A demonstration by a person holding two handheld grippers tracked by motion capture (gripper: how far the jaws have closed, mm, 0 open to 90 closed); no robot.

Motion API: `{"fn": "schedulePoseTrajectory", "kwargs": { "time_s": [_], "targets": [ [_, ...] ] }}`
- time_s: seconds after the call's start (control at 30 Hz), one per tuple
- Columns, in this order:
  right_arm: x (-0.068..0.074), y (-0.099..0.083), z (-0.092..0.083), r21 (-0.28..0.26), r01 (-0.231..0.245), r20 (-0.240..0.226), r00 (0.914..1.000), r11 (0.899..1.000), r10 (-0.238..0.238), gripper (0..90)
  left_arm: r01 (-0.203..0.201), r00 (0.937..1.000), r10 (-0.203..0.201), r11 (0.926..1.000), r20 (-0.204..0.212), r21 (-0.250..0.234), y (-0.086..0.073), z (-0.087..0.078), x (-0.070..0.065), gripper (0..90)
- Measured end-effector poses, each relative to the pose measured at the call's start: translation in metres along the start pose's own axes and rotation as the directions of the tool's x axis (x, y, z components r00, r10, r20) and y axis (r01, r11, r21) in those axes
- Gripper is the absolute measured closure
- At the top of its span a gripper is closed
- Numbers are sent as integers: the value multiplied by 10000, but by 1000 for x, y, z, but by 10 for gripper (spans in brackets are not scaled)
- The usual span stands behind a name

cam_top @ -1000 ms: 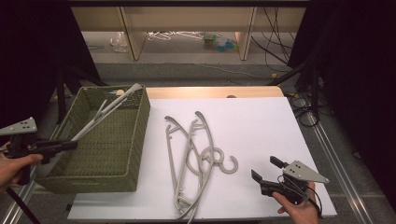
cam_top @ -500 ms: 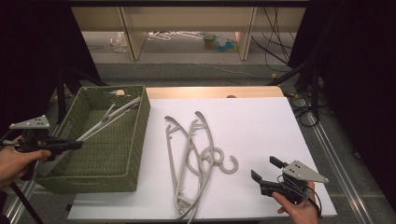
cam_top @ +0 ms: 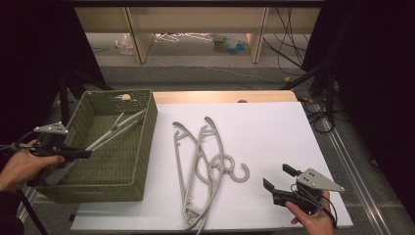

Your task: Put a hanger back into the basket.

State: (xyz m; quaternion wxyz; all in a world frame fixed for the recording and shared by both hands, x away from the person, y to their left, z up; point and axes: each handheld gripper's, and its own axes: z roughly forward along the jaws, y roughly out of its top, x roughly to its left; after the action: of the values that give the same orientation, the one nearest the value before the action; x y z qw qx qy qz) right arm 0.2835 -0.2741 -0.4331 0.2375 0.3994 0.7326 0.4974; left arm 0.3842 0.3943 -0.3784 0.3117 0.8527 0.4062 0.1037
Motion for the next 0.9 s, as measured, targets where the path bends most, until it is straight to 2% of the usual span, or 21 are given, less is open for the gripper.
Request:
{"fn": "schedulePoseTrajectory", "kwargs": {
  "time_s": [0.07,0.1,0.17,0.2,0.23,0.27,0.3,0.4,0.43,0.47,0.5,0.53,0.6,0.63,0.77,0.8,0.87,0.9],
  "targets": [
    [0,0,0,-21,-1,-3,10000,10000,1,172,190,9997,-190,9998,-137,0,0,0,1,802],
    [0,0,0,-18,-4,-5,10000,10000,4,172,233,9997,-234,9997,-79,-82,0,1,1,802],
    [0,0,0,-5,-17,5,10000,10000,17,172,118,9999,-115,9994,-84,314,-2,3,1,803],
    [0,0,0,2,-10,6,10000,10000,10,172,253,9996,-248,9990,-134,369,-3,5,0,802],
    [0,-1,2,-216,32,37,10000,9998,-31,172,379,9992,-373,9985,-148,392,-4,7,0,801],
    [0,-1,1,-122,32,19,10000,9999,-31,172,380,9991,-370,9980,-202,512,-5,8,0,800],
    [0,0,0,64,59,11,10000,10000,-59,172,409,9991,-403,9981,-150,456,-7,9,0,800],
    [0,0,0,67,68,29,10000,10000,-68,172,395,9992,-388,9975,-131,579,-10,11,0,797],
    [0,-1,2,-237,33,25,10000,9997,-33,172,383,9992,-376,9977,-134,554,-10,10,0,788],
    [0,-1,3,-257,-35,-75,10000,9997,33,172,482,9986,-471,9973,-221,550,-10,9,-1,782],
    [0,-1,2,-195,13,7,10000,9998,-12,172,615,9980,-610,9977,-179,282,-10,10,-2,777],
    [0,-1,2,-199,24,3,10000,9998,-24,172,400,9991,-394,9980,-142,491,-9,7,-1,769],
    [0,0,1,-130,52,29,10000,9999,-52,172,564,9981,-557,9980,-245,279,-7,6,-4,741],
    [0,0,0,69,66,23,10000,10000,-66,172,521,9985,-516,9984,-197,241,-5,5,-6,734],
    [0,0,0,66,60,4,10000,10000,-60,172,396,9990,-399,9991,-193,-176,2,-1,-19,655],
    [0,-1,3,-268,-14,-86,10000,9996,12,172,353,9993,-359,9987,-143,-377,5,-2,-23,635],
    [0,-1,2,-192,25,21,10000,9998,-25,172,325,9994,-334,9952,-75,-924,9,-3,-33,575],
    [0,0,0,47,67,31,10000,10000,-68,172,435,9990,-443,9923,-42,-1163,11,-4,-39,542]
  ]
}}
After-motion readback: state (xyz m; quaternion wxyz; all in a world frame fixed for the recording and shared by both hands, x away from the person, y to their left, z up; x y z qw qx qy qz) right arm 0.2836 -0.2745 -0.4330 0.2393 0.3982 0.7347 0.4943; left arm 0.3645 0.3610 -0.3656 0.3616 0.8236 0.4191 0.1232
